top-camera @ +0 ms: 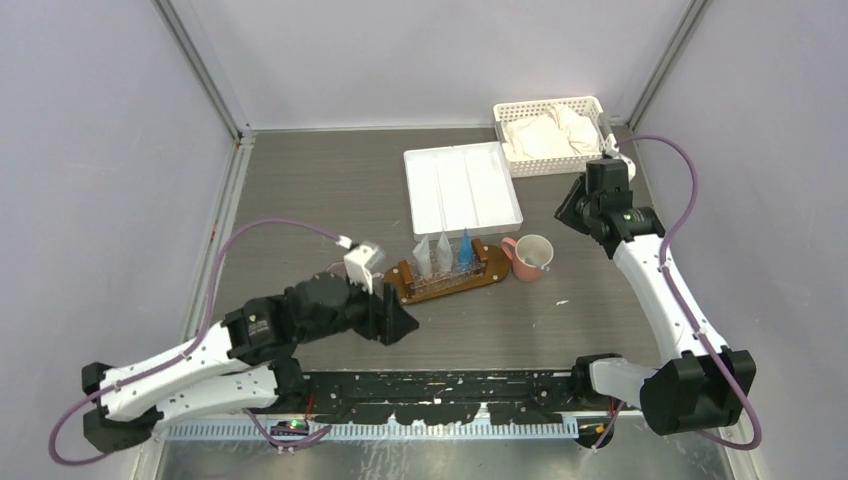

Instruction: Prepare toiletry sets of a toothbrush and toothpaste on the tray

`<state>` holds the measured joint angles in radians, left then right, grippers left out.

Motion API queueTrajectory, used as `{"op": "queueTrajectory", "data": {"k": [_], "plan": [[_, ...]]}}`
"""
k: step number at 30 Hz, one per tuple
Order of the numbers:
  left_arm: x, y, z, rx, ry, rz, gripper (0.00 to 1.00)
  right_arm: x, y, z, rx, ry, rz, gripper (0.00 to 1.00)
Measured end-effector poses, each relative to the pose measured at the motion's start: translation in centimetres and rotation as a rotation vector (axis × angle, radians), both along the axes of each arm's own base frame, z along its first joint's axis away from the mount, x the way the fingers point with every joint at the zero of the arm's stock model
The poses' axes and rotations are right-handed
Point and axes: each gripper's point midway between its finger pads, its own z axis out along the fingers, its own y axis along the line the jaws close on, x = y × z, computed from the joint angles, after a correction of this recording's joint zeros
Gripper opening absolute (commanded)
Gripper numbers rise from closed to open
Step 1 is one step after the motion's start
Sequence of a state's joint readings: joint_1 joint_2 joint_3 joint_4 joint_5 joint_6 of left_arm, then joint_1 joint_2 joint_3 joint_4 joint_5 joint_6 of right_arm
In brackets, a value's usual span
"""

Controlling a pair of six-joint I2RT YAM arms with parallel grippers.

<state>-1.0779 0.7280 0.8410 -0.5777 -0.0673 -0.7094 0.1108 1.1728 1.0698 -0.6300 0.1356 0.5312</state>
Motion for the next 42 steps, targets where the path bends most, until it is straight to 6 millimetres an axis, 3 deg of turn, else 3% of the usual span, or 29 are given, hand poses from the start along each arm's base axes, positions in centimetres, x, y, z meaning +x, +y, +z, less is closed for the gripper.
{"op": "queueTrajectory", "data": {"k": [2, 7, 8, 9, 10, 11, 15, 22, 31, 42], "plan": [[-1.7, -0.3, -2.2, 0.041, 0.019, -0.031, 0.67, 0.0, 0.0, 0.2, 0.007, -0.006, -0.001, 0.35], [-5.1, -1.4, -10.1, 0.282, 0.014, -0.055, 0.60, 0.0, 0.3, 0.3, 0.033, -0.010, 0.001, 0.35], [-5.5, -2.0, -11.6, 0.337, -0.005, -0.045, 0.64, -0.1, 0.4, 0.5, 0.039, -0.015, 0.001, 0.35], [-5.1, -2.6, -11.5, 0.319, -0.022, -0.012, 0.68, -0.1, 0.4, 0.7, 0.043, -0.022, 0.002, 0.35], [-5.7, -3.3, -14.3, 0.414, -0.041, -0.020, 0.71, -0.2, 0.4, 1.0, 0.049, -0.028, 0.005, 0.35], [-5.6, -3.7, -15.6, 0.448, -0.068, 0.002, 0.77, -0.3, 0.5, 1.2, 0.054, -0.034, 0.007, 0.35], [-4.5, -4.8, -18.8, 0.523, -0.167, 0.090, 0.89, -0.4, 0.9, 1.7, 0.078, -0.053, 0.021, 0.35], [-2.3, -8.5, -20.2, 0.560, -0.200, 0.197, 0.90, -0.4, 1.8, 1.7, 0.121, -0.052, 0.051, 0.35], [1.6, -7.4, -21.2, 0.560, -0.118, 0.283, 0.90, -0.7, 2.7, 1.3, 0.155, -0.041, 0.087, 0.35], [2.5, -7.1, -21.3, 0.552, -0.078, 0.299, 0.91, -0.7, 3.3, 0.8, 0.175, -0.034, 0.111, 0.35]]}}
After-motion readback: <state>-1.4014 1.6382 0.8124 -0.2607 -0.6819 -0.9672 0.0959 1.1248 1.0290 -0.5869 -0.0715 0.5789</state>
